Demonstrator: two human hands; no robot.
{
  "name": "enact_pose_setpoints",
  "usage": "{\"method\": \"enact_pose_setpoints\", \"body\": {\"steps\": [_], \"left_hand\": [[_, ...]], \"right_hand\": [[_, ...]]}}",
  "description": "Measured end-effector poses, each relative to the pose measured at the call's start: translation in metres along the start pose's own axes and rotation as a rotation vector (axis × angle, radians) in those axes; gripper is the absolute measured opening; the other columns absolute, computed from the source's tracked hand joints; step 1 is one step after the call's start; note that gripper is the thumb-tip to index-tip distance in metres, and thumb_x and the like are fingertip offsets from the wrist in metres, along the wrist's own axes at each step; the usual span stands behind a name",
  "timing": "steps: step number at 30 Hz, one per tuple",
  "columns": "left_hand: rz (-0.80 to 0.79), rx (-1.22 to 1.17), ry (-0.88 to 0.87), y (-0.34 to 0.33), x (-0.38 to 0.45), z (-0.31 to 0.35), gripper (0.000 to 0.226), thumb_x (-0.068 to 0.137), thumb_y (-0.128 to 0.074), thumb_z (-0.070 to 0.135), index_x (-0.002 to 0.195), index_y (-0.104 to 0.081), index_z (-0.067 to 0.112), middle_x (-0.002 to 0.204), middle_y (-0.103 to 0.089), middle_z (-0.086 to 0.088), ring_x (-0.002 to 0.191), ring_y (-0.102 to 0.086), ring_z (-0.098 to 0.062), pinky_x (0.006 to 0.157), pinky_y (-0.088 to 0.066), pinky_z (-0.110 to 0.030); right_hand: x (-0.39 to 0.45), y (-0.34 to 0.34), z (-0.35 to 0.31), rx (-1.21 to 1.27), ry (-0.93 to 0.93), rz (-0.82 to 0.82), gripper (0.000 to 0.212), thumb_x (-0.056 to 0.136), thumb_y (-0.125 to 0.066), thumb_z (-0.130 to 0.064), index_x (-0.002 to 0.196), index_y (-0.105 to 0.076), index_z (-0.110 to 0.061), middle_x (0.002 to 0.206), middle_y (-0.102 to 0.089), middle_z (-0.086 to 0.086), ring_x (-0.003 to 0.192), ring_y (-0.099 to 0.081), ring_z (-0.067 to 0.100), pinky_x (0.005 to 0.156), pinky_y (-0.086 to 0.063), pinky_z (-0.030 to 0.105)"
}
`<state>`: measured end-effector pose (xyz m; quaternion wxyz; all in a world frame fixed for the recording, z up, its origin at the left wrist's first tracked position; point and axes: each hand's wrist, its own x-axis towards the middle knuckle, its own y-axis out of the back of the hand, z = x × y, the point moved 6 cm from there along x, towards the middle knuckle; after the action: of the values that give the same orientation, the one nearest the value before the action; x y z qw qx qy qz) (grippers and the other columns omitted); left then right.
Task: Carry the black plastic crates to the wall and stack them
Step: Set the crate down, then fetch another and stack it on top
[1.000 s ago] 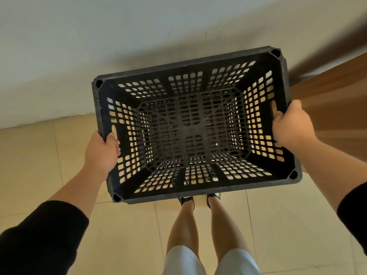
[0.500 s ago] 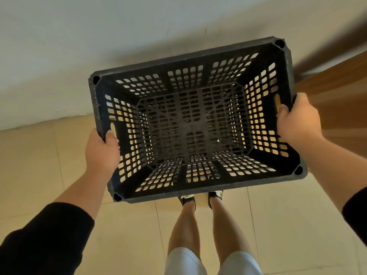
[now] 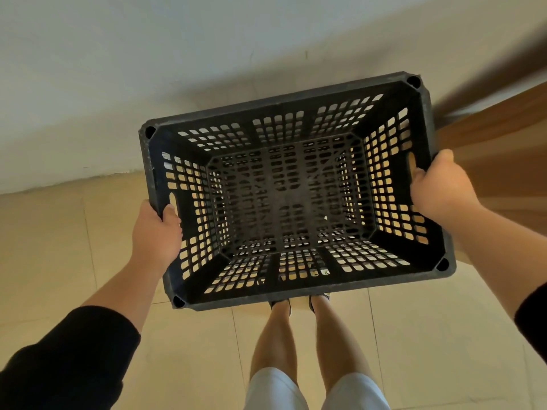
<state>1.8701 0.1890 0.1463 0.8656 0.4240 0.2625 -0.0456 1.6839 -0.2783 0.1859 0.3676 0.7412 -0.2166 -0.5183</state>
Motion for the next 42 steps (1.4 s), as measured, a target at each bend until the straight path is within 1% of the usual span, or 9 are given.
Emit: {"method": "enact_pose_setpoints", "body": {"steps": [3, 8, 11, 20, 25, 28, 30, 33, 42], "left_hand": [[0.002, 0.01, 0.001, 0.0, -0.001, 0.0, 0.022, 0.112, -0.046, 0.029, 0.126, -0.053, 0.014, 0.094, -0.066, -0.01, 0.078, -0.066, -0.023, 0.061, -0.046, -0.03], [-0.009, 0.014, 0.001, 0.004, 0.005, -0.003, 0.025, 0.111, -0.046, 0.03, 0.127, -0.055, 0.013, 0.096, -0.068, -0.01, 0.077, -0.065, -0.019, 0.063, -0.044, -0.027], [0.017, 0.015, -0.002, 0.005, 0.003, -0.005, 0.028, 0.112, -0.045, 0.033, 0.13, -0.055, 0.014, 0.097, -0.068, -0.006, 0.08, -0.066, -0.019, 0.064, -0.046, -0.027], [0.037, 0.004, 0.011, 0.003, 0.0, -0.005, 0.027, 0.112, -0.044, 0.033, 0.131, -0.053, 0.015, 0.101, -0.067, -0.005, 0.08, -0.065, -0.016, 0.064, -0.047, -0.027], [0.047, -0.006, 0.003, -0.001, -0.006, -0.001, 0.024, 0.112, -0.045, 0.032, 0.128, -0.052, 0.016, 0.1, -0.067, -0.005, 0.082, -0.066, -0.019, 0.065, -0.049, -0.028], [0.053, -0.011, 0.002, -0.003, -0.007, 0.002, 0.023, 0.112, -0.045, 0.032, 0.127, -0.052, 0.017, 0.1, -0.068, -0.006, 0.085, -0.068, -0.023, 0.071, -0.054, -0.034], [0.048, 0.003, 0.007, -0.003, -0.007, 0.003, 0.022, 0.112, -0.045, 0.031, 0.128, -0.051, 0.016, 0.1, -0.067, -0.006, 0.083, -0.067, -0.021, 0.069, -0.052, -0.031], [0.027, 0.022, 0.011, -0.002, -0.007, 0.006, 0.022, 0.113, -0.044, 0.029, 0.128, -0.05, 0.015, 0.099, -0.066, -0.004, 0.078, -0.064, -0.016, 0.061, -0.046, -0.027], [-0.006, 0.061, -0.022, -0.001, -0.008, 0.01, 0.019, 0.113, -0.043, 0.029, 0.125, -0.051, 0.017, 0.092, -0.065, -0.003, 0.075, -0.064, -0.017, 0.059, -0.044, -0.026]], "right_hand": [[-0.001, 0.0, 0.0, 0.015, 0.011, 0.002, 0.02, 0.11, -0.044, -0.017, 0.124, -0.039, -0.005, 0.107, -0.054, 0.019, 0.091, -0.055, 0.035, 0.073, -0.045, 0.043], [-0.007, -0.005, 0.003, -0.043, 0.013, 0.069, 0.025, 0.104, -0.045, -0.017, 0.122, -0.045, 0.0, 0.101, -0.059, 0.023, 0.089, -0.06, 0.041, 0.077, -0.051, 0.05], [-0.009, -0.01, 0.006, -0.023, 0.018, 0.06, 0.025, 0.105, -0.045, -0.015, 0.125, -0.044, 0.001, 0.099, -0.055, 0.022, 0.088, -0.056, 0.038, 0.074, -0.044, 0.046], [-0.022, -0.008, 0.009, 0.108, 0.054, 0.065, 0.026, 0.11, -0.045, -0.02, 0.132, -0.042, -0.006, 0.107, -0.056, 0.012, 0.089, -0.058, 0.03, 0.065, -0.046, 0.035], [-0.006, 0.004, -0.009, 0.102, 0.078, 0.09, 0.026, 0.11, -0.046, -0.017, 0.131, -0.043, -0.003, 0.123, -0.062, 0.023, 0.106, -0.063, 0.042, 0.076, -0.046, 0.041], [-0.007, 0.005, -0.005, 0.105, 0.105, 0.105, 0.026, 0.11, -0.046, -0.02, 0.13, -0.044, -0.004, 0.121, -0.064, 0.025, 0.093, -0.061, 0.037, 0.073, -0.046, 0.04], [-0.012, 0.002, 0.003, 0.103, 0.097, 0.102, 0.026, 0.11, -0.045, -0.021, 0.129, -0.043, -0.004, 0.119, -0.064, 0.024, 0.088, -0.056, 0.031, 0.072, -0.045, 0.04], [-0.012, 0.0, 0.008, 0.107, 0.066, 0.105, 0.024, 0.11, -0.045, -0.02, 0.128, -0.043, -0.005, 0.118, -0.064, 0.024, 0.089, -0.057, 0.031, 0.072, -0.047, 0.042], [-0.012, -0.002, 0.008, 0.102, 0.037, 0.119, 0.024, 0.11, -0.045, -0.023, 0.127, -0.044, -0.006, 0.122, -0.064, 0.025, 0.089, -0.055, 0.032, 0.072, -0.047, 0.042]]}}
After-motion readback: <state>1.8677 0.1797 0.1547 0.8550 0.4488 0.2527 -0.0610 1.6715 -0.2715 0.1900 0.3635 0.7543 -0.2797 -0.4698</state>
